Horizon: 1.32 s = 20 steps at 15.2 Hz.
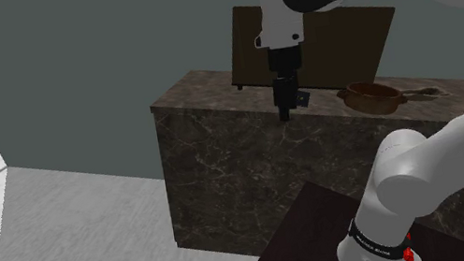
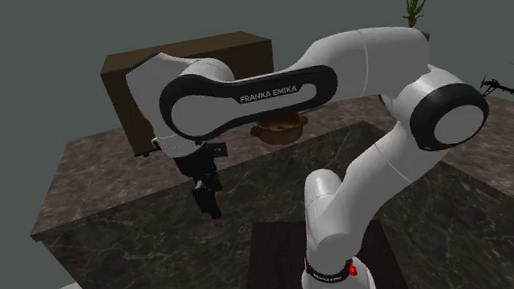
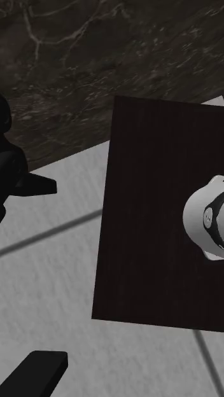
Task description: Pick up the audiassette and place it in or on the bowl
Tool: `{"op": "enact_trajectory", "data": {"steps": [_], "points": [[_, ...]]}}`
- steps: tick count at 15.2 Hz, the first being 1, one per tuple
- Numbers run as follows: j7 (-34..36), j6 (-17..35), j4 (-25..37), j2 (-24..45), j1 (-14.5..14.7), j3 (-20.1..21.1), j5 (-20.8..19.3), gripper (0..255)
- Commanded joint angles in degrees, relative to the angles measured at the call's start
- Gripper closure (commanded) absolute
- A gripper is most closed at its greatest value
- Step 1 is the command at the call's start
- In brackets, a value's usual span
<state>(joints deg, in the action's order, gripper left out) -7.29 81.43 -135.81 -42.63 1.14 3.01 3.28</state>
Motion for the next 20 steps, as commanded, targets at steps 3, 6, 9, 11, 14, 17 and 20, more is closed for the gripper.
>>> {"op": "enact_trajectory", "data": {"steps": [3, 6, 9, 11, 14, 17, 20], "points": [[-2.05, 1.49, -0.18, 0.76, -1.24, -2.24, -1.94, 0], [-5.05, 3.86, -0.01, 2.34, -3.04, -5.6, -4.65, 0], [-7.99, 6.32, 0.67, 4.45, -4.78, -8.93, -7.05, 0], [-9.92, 8.0, 1.41, 6.13, -5.85, -11.14, -8.44, 0], [-12.8, 10.51, 2.95, 9.02, -7.32, -14.45, -10.16, 0], [-15.71, 12.97, 5.01, 12.35, -8.59, -17.74, -11.36, 0], [-18.69, 15.33, 7.57, 16.08, -9.66, -21.03, -11.98, 0]]}}
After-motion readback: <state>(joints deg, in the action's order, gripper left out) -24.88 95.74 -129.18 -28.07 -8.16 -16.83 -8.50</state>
